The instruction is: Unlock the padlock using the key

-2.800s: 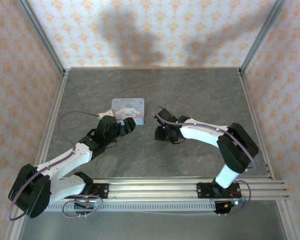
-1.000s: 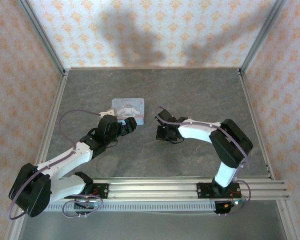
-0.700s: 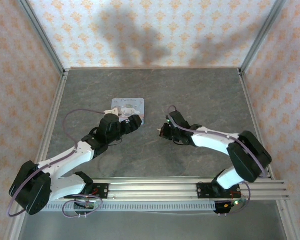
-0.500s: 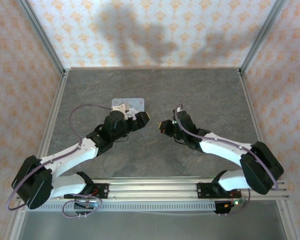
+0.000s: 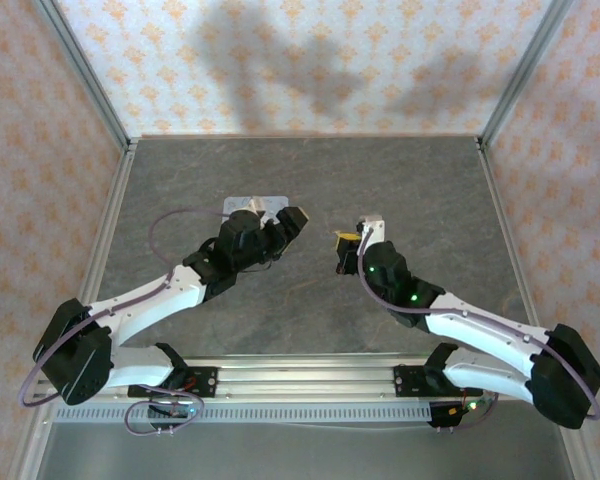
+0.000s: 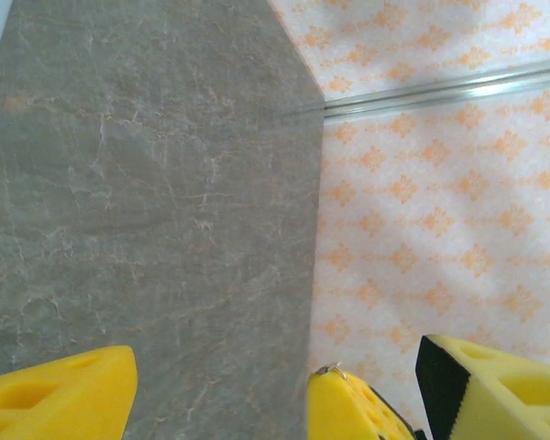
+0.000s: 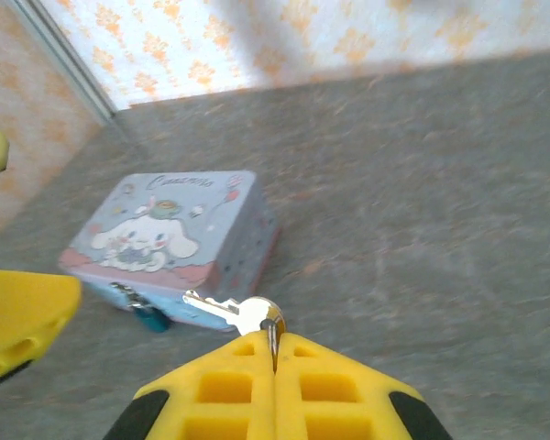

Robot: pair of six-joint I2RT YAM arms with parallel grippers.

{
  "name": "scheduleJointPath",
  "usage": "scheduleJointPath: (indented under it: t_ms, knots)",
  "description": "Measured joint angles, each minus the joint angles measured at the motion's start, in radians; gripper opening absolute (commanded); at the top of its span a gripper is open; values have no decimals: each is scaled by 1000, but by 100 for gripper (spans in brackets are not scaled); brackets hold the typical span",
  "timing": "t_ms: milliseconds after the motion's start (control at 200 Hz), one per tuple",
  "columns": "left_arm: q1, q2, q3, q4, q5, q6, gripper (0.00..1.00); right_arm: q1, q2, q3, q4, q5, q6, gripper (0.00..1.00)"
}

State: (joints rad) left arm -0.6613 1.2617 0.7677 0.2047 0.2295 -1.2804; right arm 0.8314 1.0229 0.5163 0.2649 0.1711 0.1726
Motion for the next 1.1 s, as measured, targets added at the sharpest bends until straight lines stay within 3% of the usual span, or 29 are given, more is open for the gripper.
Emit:
scheduleJointPath:
  t_ms: [200, 455, 701, 1101]
  knots:
    - [-18, 71, 14, 2, 52, -226, 74, 63, -1, -35, 99, 128, -319, 0]
    - [-67, 186, 71, 20, 106, -391, 69, 100, 31, -38, 183, 150, -587, 0]
    - [-75, 194, 75, 55, 107, -449, 60, 100, 36, -43, 191, 136, -675, 0]
    - [-77, 194, 75, 63, 103, -491, 27, 106, 64, -55, 194, 82, -733, 0]
